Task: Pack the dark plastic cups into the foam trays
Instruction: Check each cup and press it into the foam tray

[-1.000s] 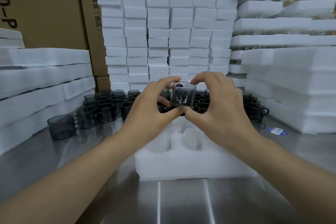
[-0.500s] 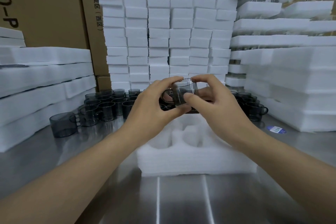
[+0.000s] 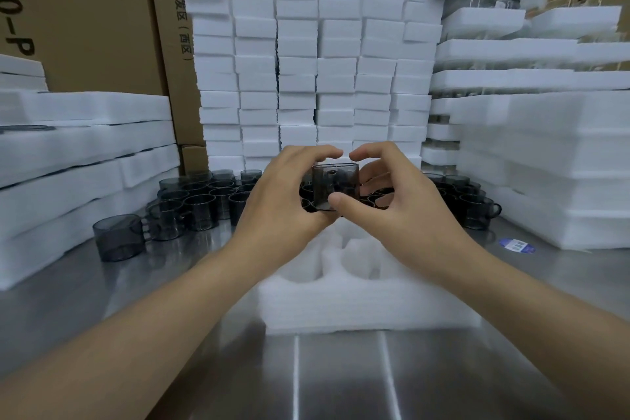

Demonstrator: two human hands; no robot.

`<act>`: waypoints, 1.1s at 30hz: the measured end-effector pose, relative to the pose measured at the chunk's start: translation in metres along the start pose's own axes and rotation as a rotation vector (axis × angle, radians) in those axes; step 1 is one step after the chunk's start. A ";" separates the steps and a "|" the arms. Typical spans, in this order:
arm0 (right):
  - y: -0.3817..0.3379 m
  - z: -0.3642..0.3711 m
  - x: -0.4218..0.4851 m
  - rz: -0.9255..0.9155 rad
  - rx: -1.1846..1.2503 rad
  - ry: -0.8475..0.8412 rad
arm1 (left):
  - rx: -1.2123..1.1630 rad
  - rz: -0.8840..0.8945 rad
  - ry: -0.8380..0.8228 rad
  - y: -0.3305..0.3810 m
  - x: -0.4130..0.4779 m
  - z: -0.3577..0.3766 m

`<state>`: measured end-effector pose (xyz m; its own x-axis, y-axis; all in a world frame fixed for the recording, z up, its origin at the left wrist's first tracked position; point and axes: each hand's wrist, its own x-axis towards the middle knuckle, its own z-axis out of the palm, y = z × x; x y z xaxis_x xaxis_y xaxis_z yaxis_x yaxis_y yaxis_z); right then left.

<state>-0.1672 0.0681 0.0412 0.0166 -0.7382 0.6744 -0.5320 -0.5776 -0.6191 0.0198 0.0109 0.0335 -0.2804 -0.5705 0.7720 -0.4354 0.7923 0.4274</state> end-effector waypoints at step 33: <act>0.032 -0.038 0.019 0.182 -0.015 -0.097 | 0.362 -0.364 -0.339 0.005 0.003 -0.008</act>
<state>-0.2164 0.0486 0.0497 0.0000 -0.8606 0.5092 -0.5464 -0.4265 -0.7208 0.0239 0.0150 0.0418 -0.2896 -0.8747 0.3887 -0.8007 0.4439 0.4022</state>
